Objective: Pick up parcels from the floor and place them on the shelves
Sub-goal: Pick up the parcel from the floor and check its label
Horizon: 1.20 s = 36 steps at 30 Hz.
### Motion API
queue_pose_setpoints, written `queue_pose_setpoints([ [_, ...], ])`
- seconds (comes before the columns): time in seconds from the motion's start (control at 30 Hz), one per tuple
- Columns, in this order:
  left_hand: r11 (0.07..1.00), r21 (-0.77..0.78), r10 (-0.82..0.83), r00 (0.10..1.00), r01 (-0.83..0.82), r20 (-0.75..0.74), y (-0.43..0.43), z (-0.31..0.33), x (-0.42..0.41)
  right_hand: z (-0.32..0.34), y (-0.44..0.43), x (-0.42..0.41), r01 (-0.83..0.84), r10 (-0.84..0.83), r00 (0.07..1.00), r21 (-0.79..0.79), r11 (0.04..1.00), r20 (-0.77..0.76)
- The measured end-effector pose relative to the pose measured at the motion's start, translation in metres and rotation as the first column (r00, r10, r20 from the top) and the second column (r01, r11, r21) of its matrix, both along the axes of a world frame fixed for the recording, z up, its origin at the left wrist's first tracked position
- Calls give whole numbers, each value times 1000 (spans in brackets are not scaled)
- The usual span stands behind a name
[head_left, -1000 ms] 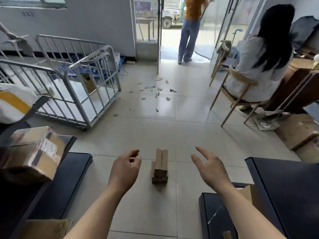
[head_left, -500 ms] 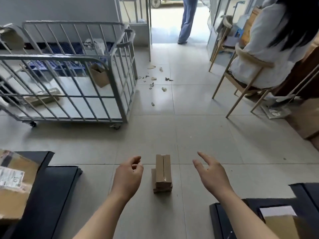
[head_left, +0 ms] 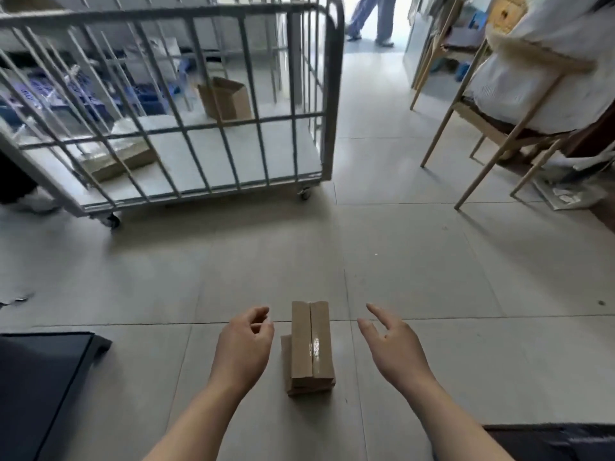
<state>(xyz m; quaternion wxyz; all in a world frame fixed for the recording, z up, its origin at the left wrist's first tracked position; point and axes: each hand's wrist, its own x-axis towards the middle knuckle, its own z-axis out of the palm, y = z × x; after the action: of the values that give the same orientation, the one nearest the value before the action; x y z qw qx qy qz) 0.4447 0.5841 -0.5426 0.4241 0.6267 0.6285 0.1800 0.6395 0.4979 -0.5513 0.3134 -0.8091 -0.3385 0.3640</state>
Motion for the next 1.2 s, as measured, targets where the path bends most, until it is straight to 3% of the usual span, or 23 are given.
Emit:
queue_pose_setpoints([
  [0.33, 994, -90, 55, 998, -56, -12, 25, -177, 23, -173, 38, 5, -11, 9, 999, -52, 999, -47],
  [0.63, 978, -204, 45, 999, -45, -4, 43, -281, 39, -272, 70, 4, -24, 19, 995, -58, 998, -101],
  [0.9, 953, -303, 27, 993, 10, 117, 49, -324, 47, -315, 81, -5, 4, -25, 970, -87, 996, -241],
  [1.2, 955, -292, 22, 973, 47, 230, 45, -325, 47, -318, 82, -10, -43, 19, 960, -82, 996, -280],
])
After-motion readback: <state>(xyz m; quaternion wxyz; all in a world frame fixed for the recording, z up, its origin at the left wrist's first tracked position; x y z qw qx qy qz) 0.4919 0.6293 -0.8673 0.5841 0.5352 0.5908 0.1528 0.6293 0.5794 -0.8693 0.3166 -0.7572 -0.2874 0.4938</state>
